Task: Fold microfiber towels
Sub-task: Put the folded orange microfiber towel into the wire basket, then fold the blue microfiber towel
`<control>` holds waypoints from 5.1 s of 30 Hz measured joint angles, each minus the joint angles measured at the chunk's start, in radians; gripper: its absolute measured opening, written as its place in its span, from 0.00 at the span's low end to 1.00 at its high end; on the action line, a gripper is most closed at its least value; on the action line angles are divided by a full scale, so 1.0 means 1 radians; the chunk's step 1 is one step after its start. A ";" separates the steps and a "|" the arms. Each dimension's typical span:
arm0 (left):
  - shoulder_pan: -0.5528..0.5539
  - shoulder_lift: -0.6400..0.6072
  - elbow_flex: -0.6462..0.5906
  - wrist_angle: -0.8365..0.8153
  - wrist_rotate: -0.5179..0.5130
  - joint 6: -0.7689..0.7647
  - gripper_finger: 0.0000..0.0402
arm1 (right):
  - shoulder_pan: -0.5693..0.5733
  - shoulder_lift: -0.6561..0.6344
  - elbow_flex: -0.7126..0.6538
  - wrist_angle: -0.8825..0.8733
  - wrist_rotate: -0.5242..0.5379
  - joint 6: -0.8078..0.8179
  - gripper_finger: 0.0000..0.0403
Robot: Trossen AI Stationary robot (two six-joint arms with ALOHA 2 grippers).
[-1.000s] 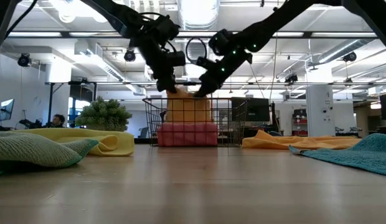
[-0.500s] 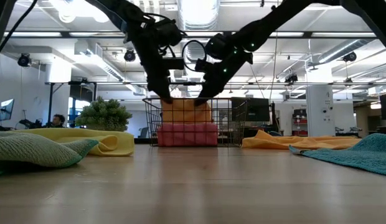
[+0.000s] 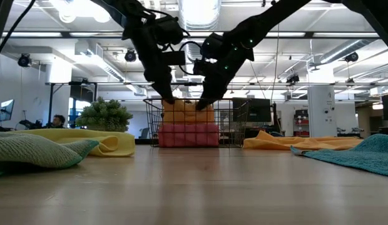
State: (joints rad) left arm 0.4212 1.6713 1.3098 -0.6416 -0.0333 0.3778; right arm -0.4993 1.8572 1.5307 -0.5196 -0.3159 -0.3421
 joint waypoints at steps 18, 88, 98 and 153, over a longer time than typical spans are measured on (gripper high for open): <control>-0.016 -0.078 0.040 -0.076 0.001 -0.035 0.38 | 0.004 -0.089 0.069 -0.149 -0.025 0.023 0.32; -0.580 -0.279 -0.227 0.158 -0.063 -0.496 0.38 | 0.857 -0.788 -0.657 -0.330 0.312 1.371 0.12; -0.724 -0.281 -0.268 0.126 -0.119 -0.670 0.38 | 0.930 -0.540 -0.727 -0.082 0.422 1.468 0.12; -0.846 -0.040 -0.337 0.805 -0.287 -0.541 0.38 | 1.099 -0.262 -0.063 -0.441 0.813 1.487 0.12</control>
State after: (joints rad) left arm -0.4250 1.6316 0.9726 0.1629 -0.3206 -0.1633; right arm 0.5992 1.5953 1.4673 -0.9603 0.4968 1.1446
